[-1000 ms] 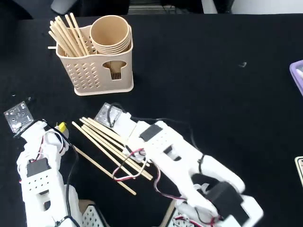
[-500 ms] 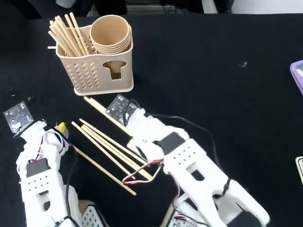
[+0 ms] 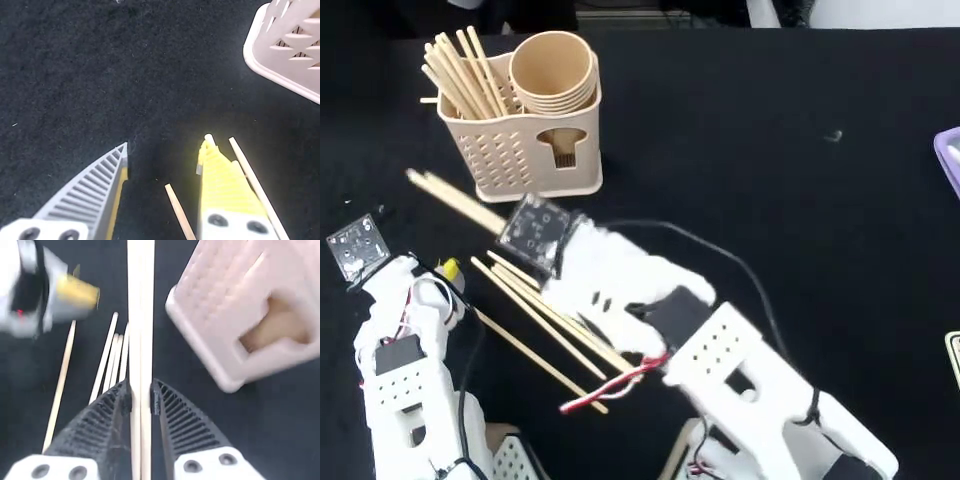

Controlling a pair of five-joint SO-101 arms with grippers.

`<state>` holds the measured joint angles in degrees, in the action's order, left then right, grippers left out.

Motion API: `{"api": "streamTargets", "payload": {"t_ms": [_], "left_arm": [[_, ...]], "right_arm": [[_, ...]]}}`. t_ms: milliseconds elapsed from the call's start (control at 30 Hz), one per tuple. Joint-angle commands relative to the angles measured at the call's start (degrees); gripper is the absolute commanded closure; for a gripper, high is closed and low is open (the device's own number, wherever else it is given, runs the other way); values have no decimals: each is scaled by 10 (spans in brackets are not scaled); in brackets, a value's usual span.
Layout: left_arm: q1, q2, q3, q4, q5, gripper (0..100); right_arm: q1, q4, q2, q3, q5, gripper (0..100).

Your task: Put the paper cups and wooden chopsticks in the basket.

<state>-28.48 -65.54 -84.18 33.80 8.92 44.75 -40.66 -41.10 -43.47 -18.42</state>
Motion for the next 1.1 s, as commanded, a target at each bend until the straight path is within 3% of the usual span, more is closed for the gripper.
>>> {"api": "streamTargets", "payload": {"t_ms": [0, 233, 400, 767, 933, 1067], "left_arm": [[0, -9, 4, -11, -1, 777], [0, -9, 3, -11, -1, 777], [0, -9, 3, -11, -1, 777], [-1, -9, 3, -11, -1, 777], [0, -9, 3, -11, -1, 777], [0, -9, 3, -11, -1, 777]], "right_arm": [[8, 126, -19, 58, 4, 988], [7, 421, 58, 81, 4, 987], [6, 520, 194, 179, 4, 987], [-53, 552, 516, 519, 4, 987], [-64, 553, 621, 582, 9, 987], [-69, 551, 662, 603, 70, 987]]}}
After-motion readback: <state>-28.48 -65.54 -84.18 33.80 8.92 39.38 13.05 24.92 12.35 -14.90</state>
